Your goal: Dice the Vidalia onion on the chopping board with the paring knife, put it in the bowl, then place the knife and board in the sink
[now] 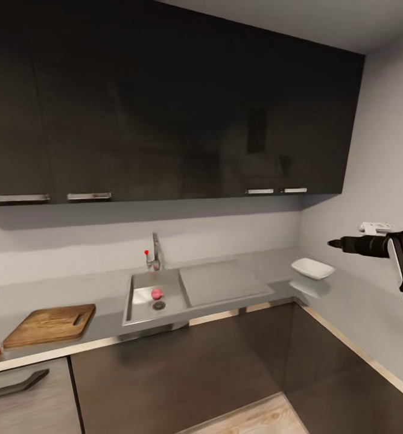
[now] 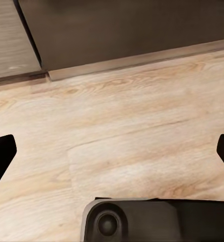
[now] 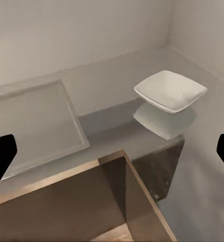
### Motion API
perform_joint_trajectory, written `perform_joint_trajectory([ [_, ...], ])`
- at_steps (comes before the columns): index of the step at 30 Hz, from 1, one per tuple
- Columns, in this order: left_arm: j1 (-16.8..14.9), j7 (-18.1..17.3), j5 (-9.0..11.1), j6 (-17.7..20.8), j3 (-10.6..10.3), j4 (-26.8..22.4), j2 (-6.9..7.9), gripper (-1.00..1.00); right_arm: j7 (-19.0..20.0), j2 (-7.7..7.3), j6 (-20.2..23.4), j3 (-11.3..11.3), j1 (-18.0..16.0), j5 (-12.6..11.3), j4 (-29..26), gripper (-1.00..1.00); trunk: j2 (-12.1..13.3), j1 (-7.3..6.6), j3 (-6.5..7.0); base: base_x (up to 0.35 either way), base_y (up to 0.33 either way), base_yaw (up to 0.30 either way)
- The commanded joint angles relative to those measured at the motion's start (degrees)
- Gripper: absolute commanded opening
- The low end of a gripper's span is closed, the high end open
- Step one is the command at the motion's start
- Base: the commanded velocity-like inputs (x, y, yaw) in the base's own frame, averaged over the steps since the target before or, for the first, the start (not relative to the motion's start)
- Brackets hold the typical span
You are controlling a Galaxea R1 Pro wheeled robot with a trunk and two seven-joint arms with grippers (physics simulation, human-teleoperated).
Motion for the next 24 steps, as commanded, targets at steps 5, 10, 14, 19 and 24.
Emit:
perform_joint_trajectory([
  [5, 0.0, -0.2, 0.1, 0.0, 0.2, 0.2, -0.03, 1.00, 0.7, 0.27, 0.6, 0.9, -0.2, 0.6, -0.3, 1.00, 0.0, 0.04, -0.01, 0.135, -0.062, 0.000],
  [10, 0.0, -0.2, 0.1, 0.0, 0.2, 0.2, -0.03, 1.00, 0.6, 0.37, 0.6, 1.1, -0.3, 0.8, -0.3, 1.00, 0.0, 0.04, -0.01, 0.100, -0.011, 0.000],
  [14, 0.0, -0.2, 0.1, 0.0, 0.2, 0.2, -0.03, 1.00, 0.4, 0.57, 0.3, 1.2, -0.3, 1.0, 0.3, 1.00, 0.0, 0.04, -0.01, 0.155, -0.002, 0.000],
  [19, 0.0, -0.2, 0.1, 0.0, 0.2, 0.2, -0.03, 1.00, 0.3, 0.74, 0.1, 1.2, -0.3, 1.1, 0.5, 1.00, 0.0, 0.04, -0.01, 0.256, 0.000, 0.000],
  [24, 0.0, -0.2, 0.1, 0.0, 0.2, 0.2, -0.03, 1.00, 0.2, 0.80, 0.1, 1.1, -0.3, 1.1, 0.6, 1.00, 0.0, 0.04, -0.01, 0.291, -0.023, 0.000],
])
